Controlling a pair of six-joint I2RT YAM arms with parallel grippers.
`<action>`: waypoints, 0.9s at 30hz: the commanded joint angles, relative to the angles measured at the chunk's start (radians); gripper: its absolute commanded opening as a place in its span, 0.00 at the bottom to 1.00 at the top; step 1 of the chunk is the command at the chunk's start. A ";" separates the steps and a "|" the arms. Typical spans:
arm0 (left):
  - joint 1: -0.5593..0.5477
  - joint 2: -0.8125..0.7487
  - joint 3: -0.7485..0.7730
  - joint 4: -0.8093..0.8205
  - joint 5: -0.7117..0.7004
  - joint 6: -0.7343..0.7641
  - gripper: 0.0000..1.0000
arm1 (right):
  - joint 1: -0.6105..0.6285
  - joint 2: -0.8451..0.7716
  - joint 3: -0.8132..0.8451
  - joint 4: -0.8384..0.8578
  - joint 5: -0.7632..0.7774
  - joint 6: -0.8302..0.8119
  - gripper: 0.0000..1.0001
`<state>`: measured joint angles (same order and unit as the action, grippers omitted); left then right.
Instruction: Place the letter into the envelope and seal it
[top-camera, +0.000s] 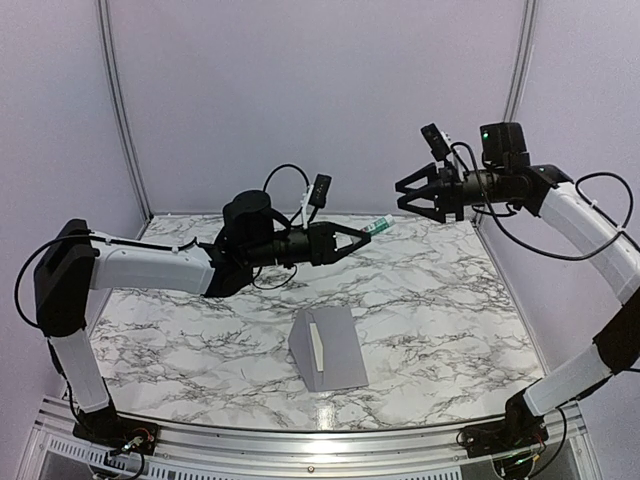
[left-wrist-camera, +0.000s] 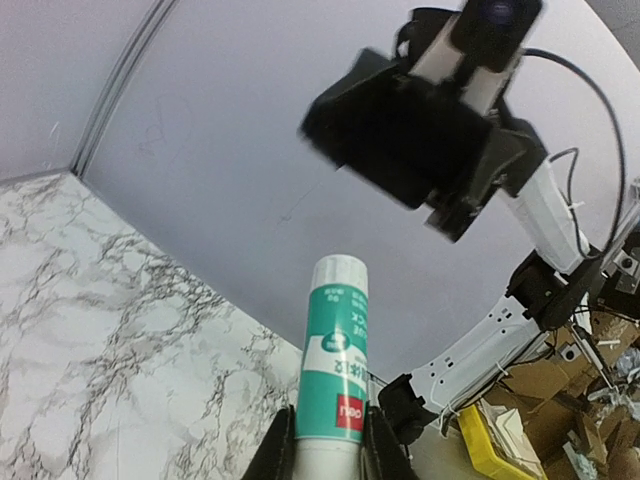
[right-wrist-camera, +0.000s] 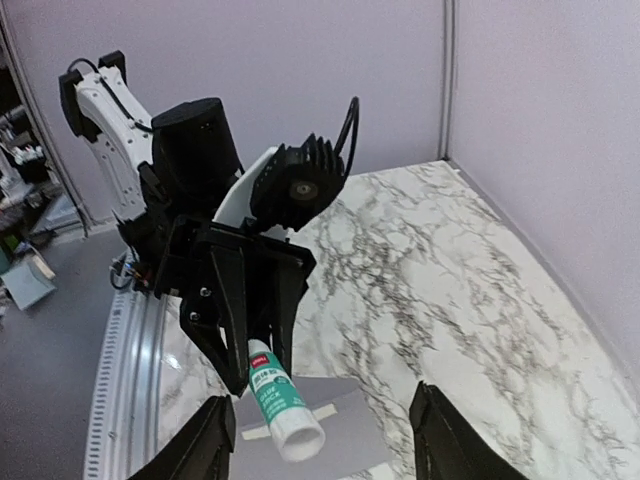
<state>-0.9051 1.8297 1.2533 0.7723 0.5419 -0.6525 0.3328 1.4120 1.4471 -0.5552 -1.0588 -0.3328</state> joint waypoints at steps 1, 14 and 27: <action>0.039 -0.058 -0.047 -0.056 0.015 -0.069 0.04 | -0.013 -0.007 0.125 -0.295 0.193 -0.332 0.58; 0.045 -0.094 0.033 -0.514 -0.017 -0.108 0.04 | 0.310 -0.026 0.036 -0.296 0.918 -0.658 0.55; 0.042 -0.104 0.088 -0.673 0.018 -0.088 0.03 | 0.499 0.029 -0.060 -0.204 1.113 -0.688 0.54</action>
<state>-0.8593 1.7607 1.3098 0.1413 0.5274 -0.7483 0.7963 1.4258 1.4105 -0.8165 -0.0532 -1.0073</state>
